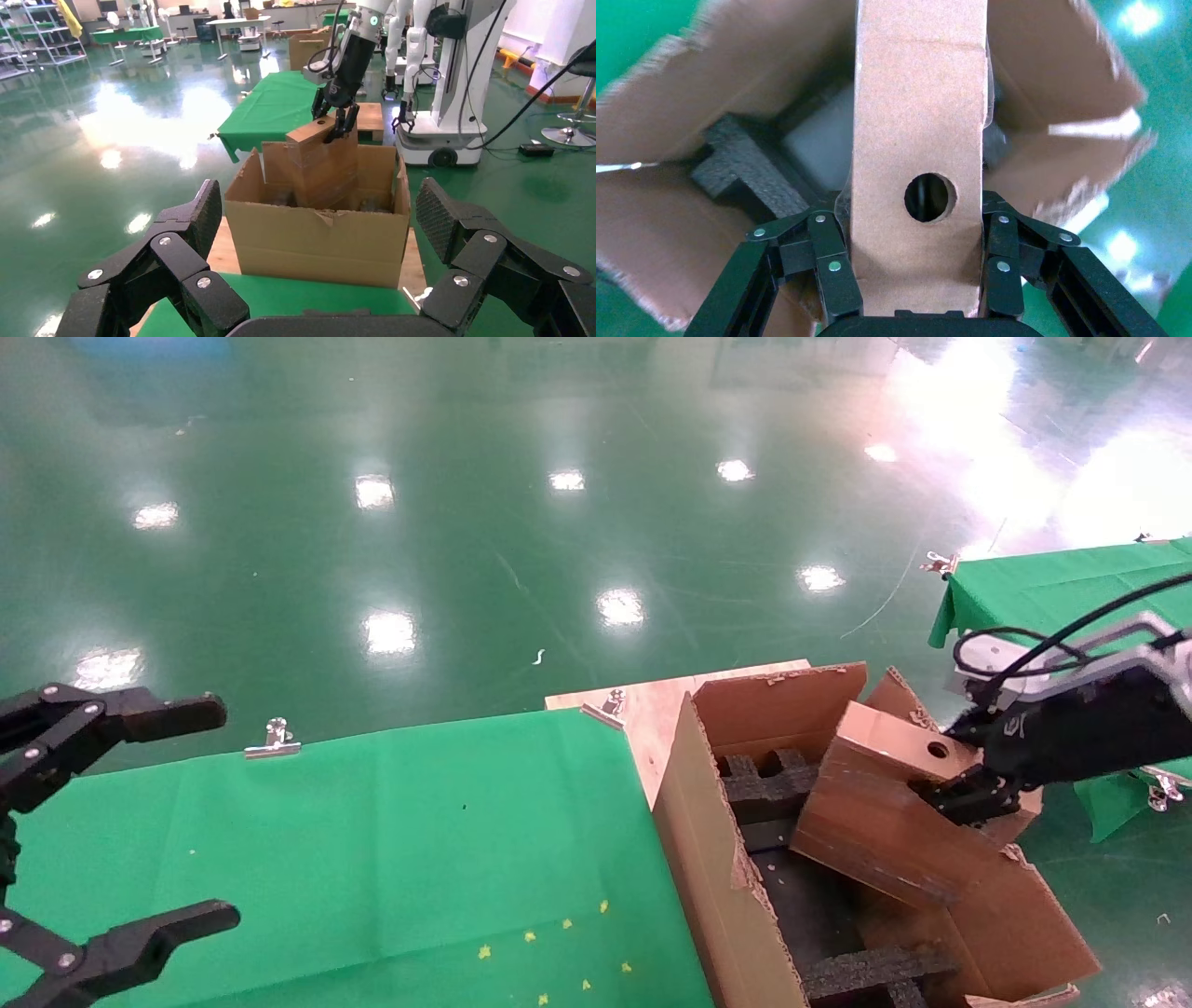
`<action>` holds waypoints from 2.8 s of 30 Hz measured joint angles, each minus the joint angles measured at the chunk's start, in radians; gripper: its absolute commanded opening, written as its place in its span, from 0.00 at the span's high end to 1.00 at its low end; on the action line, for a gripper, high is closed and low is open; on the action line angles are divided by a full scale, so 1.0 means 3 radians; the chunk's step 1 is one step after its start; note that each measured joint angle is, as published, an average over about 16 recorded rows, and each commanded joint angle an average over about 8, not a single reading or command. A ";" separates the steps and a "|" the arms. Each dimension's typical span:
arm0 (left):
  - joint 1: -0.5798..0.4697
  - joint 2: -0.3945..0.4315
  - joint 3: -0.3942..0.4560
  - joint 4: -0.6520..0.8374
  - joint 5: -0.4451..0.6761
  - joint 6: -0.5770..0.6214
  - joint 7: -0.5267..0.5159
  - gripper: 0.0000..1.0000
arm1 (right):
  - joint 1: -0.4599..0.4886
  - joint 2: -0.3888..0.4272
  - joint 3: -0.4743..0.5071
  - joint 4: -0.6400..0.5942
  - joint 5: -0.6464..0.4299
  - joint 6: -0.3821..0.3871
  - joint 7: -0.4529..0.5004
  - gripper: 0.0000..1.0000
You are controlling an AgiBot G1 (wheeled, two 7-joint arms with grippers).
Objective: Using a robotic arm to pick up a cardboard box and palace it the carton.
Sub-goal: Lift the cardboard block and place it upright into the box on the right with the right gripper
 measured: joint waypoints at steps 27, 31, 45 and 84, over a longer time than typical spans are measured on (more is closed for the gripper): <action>0.0000 -0.0001 0.0001 0.0000 -0.0001 0.0000 0.0001 0.00 | -0.0296 0.0338 -0.0371 0.1424 -0.1665 0.0840 0.4088 1.00; 0.0000 -0.0001 0.0002 0.0000 -0.0001 -0.0001 0.0001 0.00 | -0.0314 0.0274 -0.0408 0.1535 -0.1914 0.0808 0.4478 1.00; -0.0001 -0.0001 0.0002 0.0000 -0.0002 -0.0001 0.0001 0.00 | -0.0417 0.0141 -0.0447 0.1638 -0.1994 0.0865 0.4772 1.00; -0.0001 -0.0002 0.0004 0.0000 -0.0003 -0.0002 0.0002 0.00 | -0.1395 -0.0620 -0.0711 0.0718 -0.2111 0.1874 0.5008 1.00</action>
